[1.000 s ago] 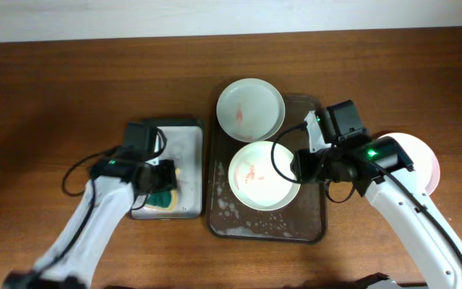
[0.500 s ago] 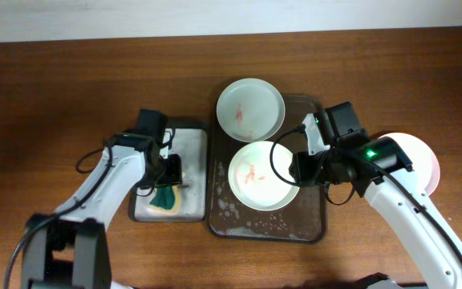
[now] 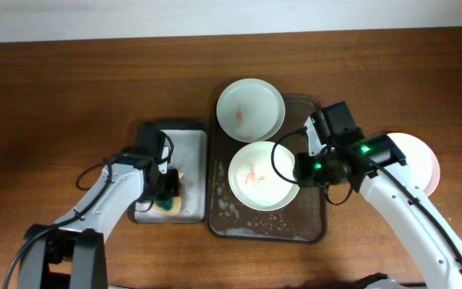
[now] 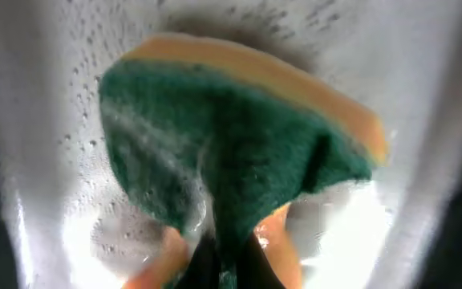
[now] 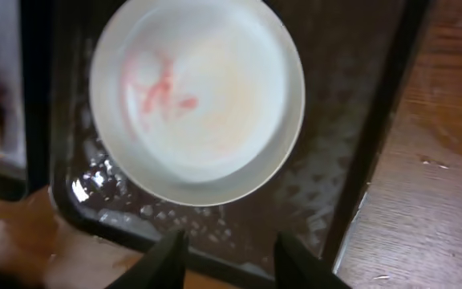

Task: Clean dirty plates on tray and stack at the side
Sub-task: 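Pick up the sponge again with the left gripper, then scrub the held plate with the sponge in the left gripper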

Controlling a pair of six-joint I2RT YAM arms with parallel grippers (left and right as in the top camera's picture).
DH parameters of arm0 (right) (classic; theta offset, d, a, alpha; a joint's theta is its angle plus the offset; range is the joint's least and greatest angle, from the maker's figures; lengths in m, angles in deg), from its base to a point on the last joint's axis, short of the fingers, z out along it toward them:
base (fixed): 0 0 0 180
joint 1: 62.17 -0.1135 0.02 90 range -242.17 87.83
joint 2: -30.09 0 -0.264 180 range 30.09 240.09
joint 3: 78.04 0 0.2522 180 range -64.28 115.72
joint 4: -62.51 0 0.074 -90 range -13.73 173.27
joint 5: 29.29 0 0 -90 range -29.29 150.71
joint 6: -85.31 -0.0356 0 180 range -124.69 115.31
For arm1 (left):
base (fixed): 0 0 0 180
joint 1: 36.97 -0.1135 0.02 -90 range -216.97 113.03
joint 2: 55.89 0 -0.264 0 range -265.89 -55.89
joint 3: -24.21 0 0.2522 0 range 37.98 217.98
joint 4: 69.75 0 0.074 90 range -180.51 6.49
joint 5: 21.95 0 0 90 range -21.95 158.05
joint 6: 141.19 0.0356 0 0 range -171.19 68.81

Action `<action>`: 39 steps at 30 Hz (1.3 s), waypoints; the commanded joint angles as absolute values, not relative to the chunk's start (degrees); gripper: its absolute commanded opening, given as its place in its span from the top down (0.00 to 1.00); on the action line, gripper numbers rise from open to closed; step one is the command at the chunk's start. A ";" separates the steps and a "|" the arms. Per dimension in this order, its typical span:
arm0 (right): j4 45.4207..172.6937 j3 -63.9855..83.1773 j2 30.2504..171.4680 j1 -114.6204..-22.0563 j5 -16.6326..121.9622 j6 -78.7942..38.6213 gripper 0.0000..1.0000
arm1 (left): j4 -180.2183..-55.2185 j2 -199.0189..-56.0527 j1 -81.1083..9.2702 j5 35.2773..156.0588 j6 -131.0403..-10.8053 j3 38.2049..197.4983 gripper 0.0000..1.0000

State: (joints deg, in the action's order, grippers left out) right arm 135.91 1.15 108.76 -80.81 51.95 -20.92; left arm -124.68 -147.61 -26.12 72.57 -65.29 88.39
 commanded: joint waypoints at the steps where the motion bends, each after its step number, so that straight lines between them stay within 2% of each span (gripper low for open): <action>1: 134.99 1.50 112.96 -81.22 56.96 -23.61 0.71 | -132.22 -147.39 -25.88 76.24 -64.94 100.76 1.00; 2: 134.44 1.50 114.77 -81.11 56.94 -23.61 0.75 | -134.54 -147.35 -25.81 76.28 -64.94 103.91 1.00; 4: 132.56 1.50 120.04 -79.54 56.85 -23.52 0.76 | -138.10 -147.35 -24.91 79.93 -64.94 110.64 1.00; 7: 128.98 1.50 131.12 -75.91 49.57 -16.76 0.75 | -135.48 -147.48 -22.31 88.72 -65.01 112.50 1.00; 11: 125.64 1.39 138.09 -73.94 50.21 -14.97 0.76 | -131.96 -147.81 -17.44 88.85 -67.22 112.04 1.00; 12: 124.89 1.28 138.51 -73.77 50.05 -15.02 0.79 | -130.60 -148.18 -16.06 88.83 -67.44 111.95 1.00; 14: 122.93 0.84 139.01 -73.70 49.22 -15.02 0.96 | -126.89 -151.04 -11.82 87.71 -70.98 111.91 1.00; 17: 122.95 0.84 138.99 -73.73 49.20 -15.04 0.96 | -121.62 -158.52 -7.32 87.49 -77.45 111.91 1.00; 21: 123.38 0.84 138.99 -73.77 49.07 -15.02 0.96 | -111.48 -169.95 -1.75 95.14 -85.21 111.91 1.00; 25: 124.02 0.84 138.99 -73.77 49.07 -15.02 0.96 | -102.56 -177.88 2.89 101.44 -87.02 111.91 1.00; 29: 124.21 0.84 138.99 -73.77 49.07 -15.02 0.96 | -112.79 -180.59 1.99 88.30 -87.04 111.93 1.00; 35: 124.43 0.84 138.99 -73.75 49.07 -16.22 0.96 | -137.01 -180.27 -4.57 59.76 -86.95 120.10 1.00; 39: 124.43 0.84 138.99 -73.70 49.09 -17.42 0.96 | -141.90 -180.27 -5.64 51.08 -85.88 121.83 1.00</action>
